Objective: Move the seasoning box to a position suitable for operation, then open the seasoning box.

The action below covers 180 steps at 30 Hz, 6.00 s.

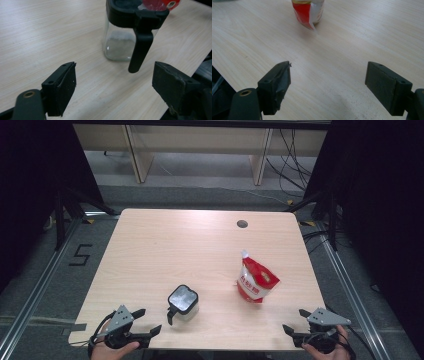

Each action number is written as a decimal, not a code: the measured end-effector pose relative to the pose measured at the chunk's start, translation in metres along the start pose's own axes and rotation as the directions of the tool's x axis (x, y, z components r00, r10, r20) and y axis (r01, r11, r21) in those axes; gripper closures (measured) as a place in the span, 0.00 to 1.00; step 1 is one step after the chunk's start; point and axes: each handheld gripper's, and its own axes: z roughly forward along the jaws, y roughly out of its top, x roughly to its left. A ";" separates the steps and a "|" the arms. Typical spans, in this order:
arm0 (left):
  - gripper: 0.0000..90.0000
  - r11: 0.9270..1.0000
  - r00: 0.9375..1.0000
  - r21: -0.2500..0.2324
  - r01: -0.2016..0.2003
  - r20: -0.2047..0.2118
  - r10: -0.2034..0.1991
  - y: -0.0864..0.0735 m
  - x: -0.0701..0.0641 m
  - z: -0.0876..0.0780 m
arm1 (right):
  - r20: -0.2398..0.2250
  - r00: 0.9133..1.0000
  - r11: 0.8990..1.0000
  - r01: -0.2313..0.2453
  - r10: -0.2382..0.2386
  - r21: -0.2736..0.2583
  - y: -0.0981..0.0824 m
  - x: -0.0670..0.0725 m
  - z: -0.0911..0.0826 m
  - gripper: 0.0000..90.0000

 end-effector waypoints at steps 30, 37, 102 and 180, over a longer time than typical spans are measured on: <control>0.53 0.993 0.993 0.006 -0.117 0.028 0.117 0.019 -0.027 0.037 | -0.010 1.000 1.000 0.022 -0.022 -0.009 -0.001 -0.003 0.003 0.26; 0.72 0.986 0.986 0.012 -0.164 0.015 0.164 0.022 -0.023 0.035 | -0.009 1.000 1.000 0.007 -0.007 -0.001 -0.002 -0.004 0.003 0.26; 0.80 0.932 0.844 -0.046 -0.360 0.411 0.346 0.047 -0.036 0.091 | -0.046 0.999 0.999 0.028 -0.027 0.019 -0.002 -0.003 0.007 0.28; 0.99 0.970 0.946 -0.129 -0.204 0.229 0.230 0.066 -0.049 0.060 | -0.070 0.993 0.996 0.091 -0.092 -0.014 0.004 0.014 0.006 0.28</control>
